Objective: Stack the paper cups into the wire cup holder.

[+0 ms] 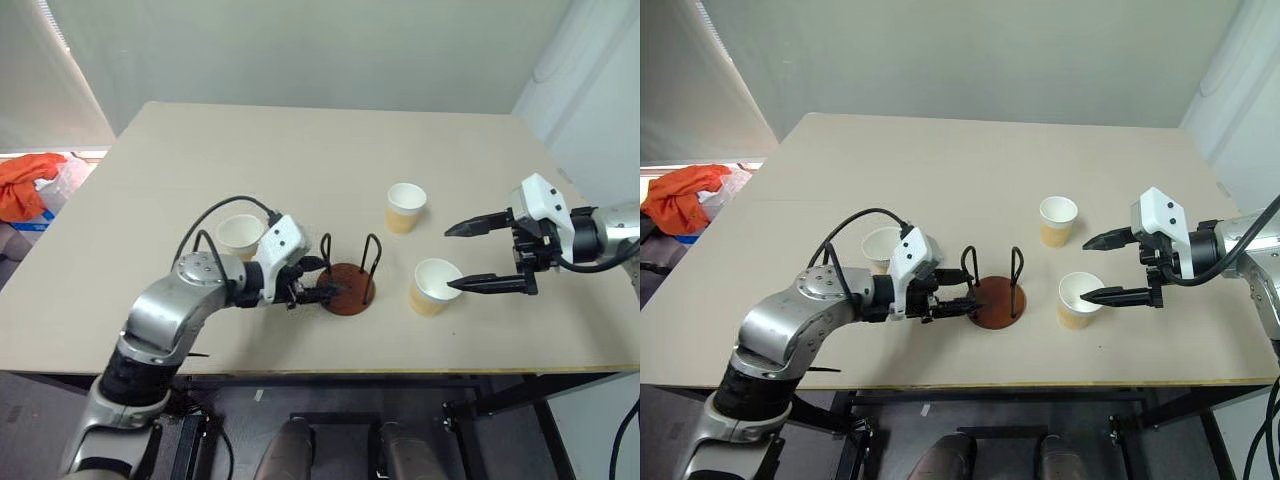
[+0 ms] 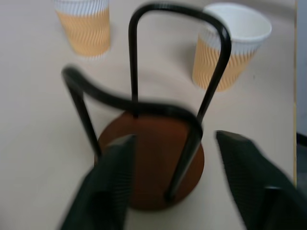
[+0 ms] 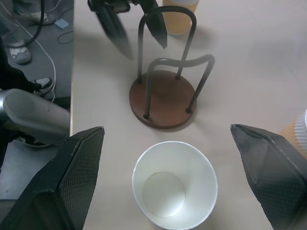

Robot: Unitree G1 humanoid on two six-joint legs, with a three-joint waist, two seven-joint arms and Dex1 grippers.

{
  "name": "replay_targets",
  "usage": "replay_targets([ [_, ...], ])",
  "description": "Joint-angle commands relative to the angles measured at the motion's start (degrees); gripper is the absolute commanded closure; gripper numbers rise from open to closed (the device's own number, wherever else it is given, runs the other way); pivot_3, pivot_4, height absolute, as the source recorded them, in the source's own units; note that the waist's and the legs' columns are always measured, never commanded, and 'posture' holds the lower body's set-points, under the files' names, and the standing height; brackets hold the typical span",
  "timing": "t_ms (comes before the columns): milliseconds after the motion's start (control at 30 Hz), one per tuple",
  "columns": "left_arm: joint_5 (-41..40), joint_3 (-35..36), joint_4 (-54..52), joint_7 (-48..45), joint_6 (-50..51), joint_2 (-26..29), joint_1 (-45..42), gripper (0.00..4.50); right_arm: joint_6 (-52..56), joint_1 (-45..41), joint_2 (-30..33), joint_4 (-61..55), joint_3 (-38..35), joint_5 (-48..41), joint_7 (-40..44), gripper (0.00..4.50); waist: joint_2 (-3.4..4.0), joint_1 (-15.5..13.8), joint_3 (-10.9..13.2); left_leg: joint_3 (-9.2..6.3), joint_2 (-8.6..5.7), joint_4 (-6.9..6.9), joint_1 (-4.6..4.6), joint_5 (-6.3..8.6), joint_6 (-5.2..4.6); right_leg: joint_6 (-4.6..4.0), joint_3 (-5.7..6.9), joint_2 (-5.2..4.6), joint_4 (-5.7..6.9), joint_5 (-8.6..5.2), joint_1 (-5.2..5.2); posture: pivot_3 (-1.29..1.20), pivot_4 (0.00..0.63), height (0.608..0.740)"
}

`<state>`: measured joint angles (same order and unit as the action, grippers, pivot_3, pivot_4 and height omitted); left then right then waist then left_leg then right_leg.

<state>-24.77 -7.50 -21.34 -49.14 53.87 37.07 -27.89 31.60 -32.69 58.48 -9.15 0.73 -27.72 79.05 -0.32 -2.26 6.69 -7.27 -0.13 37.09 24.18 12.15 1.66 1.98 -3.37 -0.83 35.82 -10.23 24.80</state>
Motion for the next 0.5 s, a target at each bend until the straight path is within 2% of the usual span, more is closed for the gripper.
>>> replay_targets([
  [33,-1.76,1.69,-2.35,-2.6,-1.93,2.4,0.36,0.2,-1.13,-0.35,0.96,-0.31,-0.44,0.53,0.75,0.0,0.0,-0.05,0.0,0.0,0.0,0.0,0.0,0.04,0.0,0.01,0.0,0.0,0.0,-0.03,0.0,0.0,0.15,0.74],
  [67,-2.12,2.17,-2.64,-3.36,-2.4,3.2,0.56,0.01,-1.22,-0.31,1.05,-0.28,-0.44,0.61,0.95,0.0,0.0,-0.05,0.0,0.0,-0.01,0.0,0.02,0.07,-0.01,0.02,0.0,0.0,0.0,-0.08,0.0,0.0,0.15,0.74],
  [233,-7.4,10.42,-3.76,-12.16,-6.8,11.39,1.89,0.01,-2.81,0.16,2.56,-1.04,0.67,2.46,2.61,0.0,0.0,0.01,0.0,-0.01,0.04,0.0,-0.04,0.34,0.02,-0.12,0.02,0.04,0.02,-0.19,0.03,0.0,0.15,0.74],
  [367,-10.18,16.58,-1.04,-16.4,-9.17,17.06,-0.54,0.01,-4.52,1.17,3.77,-2.65,2.01,5.32,2.67,0.0,0.0,0.04,0.0,-0.02,0.09,-0.01,-0.09,0.42,0.01,-0.25,0.02,0.07,0.06,-0.32,0.04,0.0,0.15,0.74],
  [500,-11.11,17.37,-0.81,-17.3,-10.24,19.78,-4.31,0.01,-5.26,2.68,3.88,-4.85,4.44,8.24,1.37,0.0,0.01,0.06,0.0,-0.03,0.11,-0.01,-0.08,0.43,-0.02,-0.32,0.02,0.06,0.09,-0.36,0.04,0.0,0.15,0.74],
])
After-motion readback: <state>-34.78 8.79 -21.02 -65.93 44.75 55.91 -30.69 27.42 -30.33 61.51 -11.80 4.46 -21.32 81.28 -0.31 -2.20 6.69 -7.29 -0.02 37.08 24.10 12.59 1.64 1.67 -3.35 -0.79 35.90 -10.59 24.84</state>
